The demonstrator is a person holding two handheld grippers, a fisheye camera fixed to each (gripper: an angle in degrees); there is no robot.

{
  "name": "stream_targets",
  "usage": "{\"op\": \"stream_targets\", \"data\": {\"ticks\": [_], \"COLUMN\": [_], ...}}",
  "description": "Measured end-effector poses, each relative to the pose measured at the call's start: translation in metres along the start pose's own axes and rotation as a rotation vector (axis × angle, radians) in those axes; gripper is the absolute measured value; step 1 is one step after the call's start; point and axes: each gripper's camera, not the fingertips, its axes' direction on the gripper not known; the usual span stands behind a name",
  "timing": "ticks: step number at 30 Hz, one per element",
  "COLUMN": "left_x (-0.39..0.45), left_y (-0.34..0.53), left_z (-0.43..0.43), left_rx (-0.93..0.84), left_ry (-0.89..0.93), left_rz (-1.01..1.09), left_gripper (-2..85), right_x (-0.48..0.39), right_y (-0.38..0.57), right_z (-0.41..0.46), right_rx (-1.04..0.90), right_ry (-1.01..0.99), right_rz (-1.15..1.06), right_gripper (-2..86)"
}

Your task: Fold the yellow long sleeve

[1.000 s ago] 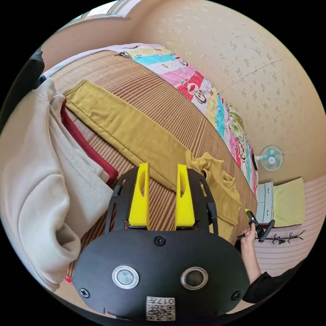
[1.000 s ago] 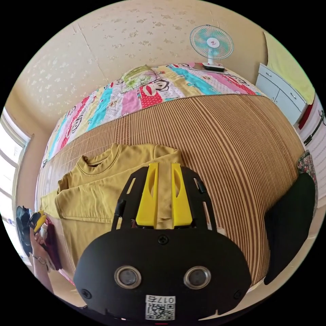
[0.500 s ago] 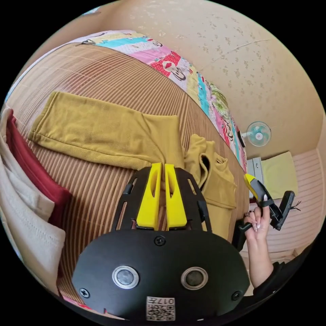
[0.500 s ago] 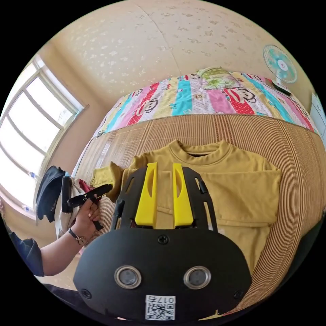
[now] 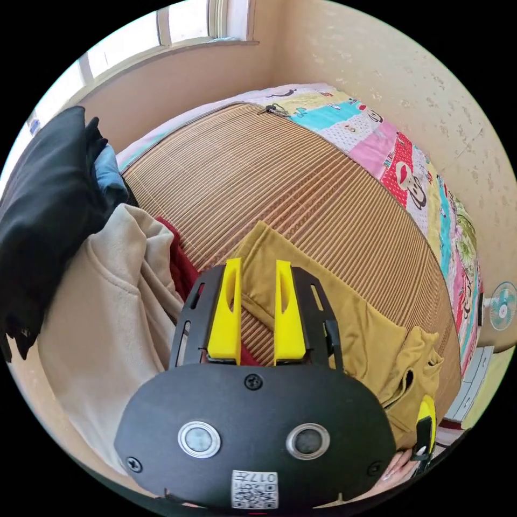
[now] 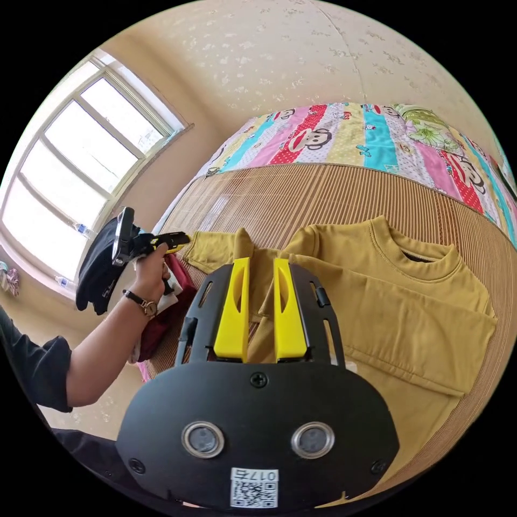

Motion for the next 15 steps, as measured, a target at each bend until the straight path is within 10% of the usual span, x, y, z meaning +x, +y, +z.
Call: {"op": "stream_targets", "data": {"ticks": [9, 15], "left_x": [0.023, -0.004], "left_y": [0.018, 0.045], "left_z": [0.029, -0.057], "left_rx": [0.004, 0.113], "left_ry": [-0.16, 0.17], "left_rz": [0.07, -0.001], "left_gripper": [4.0, 3.2], "right_x": [0.01, 0.012], "right_y": [0.014, 0.008], "right_z": [-0.008, -0.033], "right_rx": [-0.04, -0.005], "right_ry": [-0.042, -0.116], "right_rz": [0.019, -0.076], "right_gripper": [7.6, 8.2]}}
